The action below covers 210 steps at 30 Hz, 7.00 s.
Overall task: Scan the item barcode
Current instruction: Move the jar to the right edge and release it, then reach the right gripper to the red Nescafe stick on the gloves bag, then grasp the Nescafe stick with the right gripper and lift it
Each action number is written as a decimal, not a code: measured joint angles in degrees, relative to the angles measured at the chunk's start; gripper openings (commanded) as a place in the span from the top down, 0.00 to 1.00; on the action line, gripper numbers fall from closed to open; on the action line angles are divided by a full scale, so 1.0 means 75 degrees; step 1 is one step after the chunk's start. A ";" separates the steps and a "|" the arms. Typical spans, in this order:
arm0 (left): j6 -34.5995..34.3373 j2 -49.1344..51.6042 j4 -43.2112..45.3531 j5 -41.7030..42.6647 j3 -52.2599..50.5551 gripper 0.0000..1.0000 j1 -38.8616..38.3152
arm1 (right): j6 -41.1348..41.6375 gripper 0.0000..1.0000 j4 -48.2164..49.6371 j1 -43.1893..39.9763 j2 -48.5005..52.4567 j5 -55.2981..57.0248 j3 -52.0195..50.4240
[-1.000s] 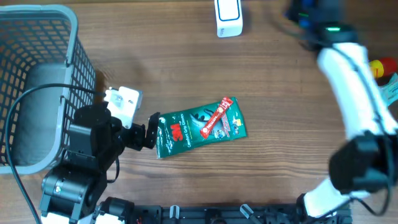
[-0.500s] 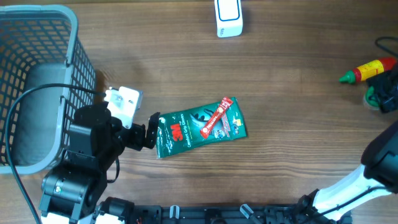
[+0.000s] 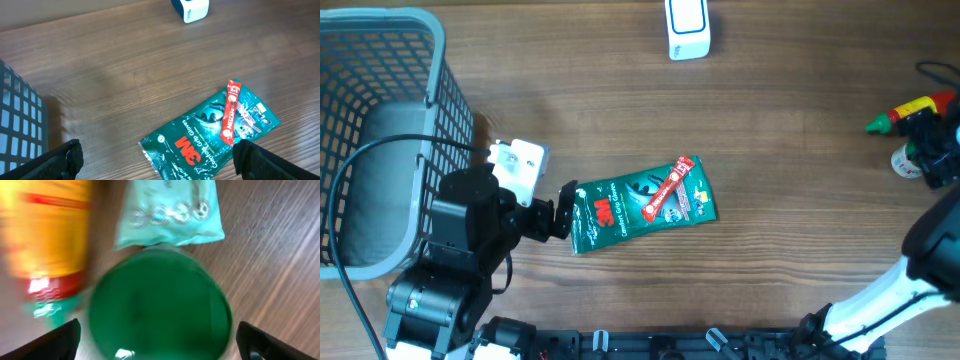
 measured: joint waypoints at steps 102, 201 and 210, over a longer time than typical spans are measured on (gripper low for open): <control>0.0000 0.0000 -0.0003 0.0000 0.0000 0.00 0.0000 | 0.2669 0.60 -0.2122 1.0028 0.0391 0.1859 -0.1469; 0.0003 0.0000 -0.0003 0.0000 0.0000 0.00 0.0000 | 0.0525 0.96 -0.5674 0.6589 -0.2506 -1.2467 -0.1102; 0.0003 0.0000 -0.0003 0.0000 0.0000 0.00 0.0000 | -0.0586 0.96 -0.5677 0.6269 -0.3241 -1.2263 -0.1102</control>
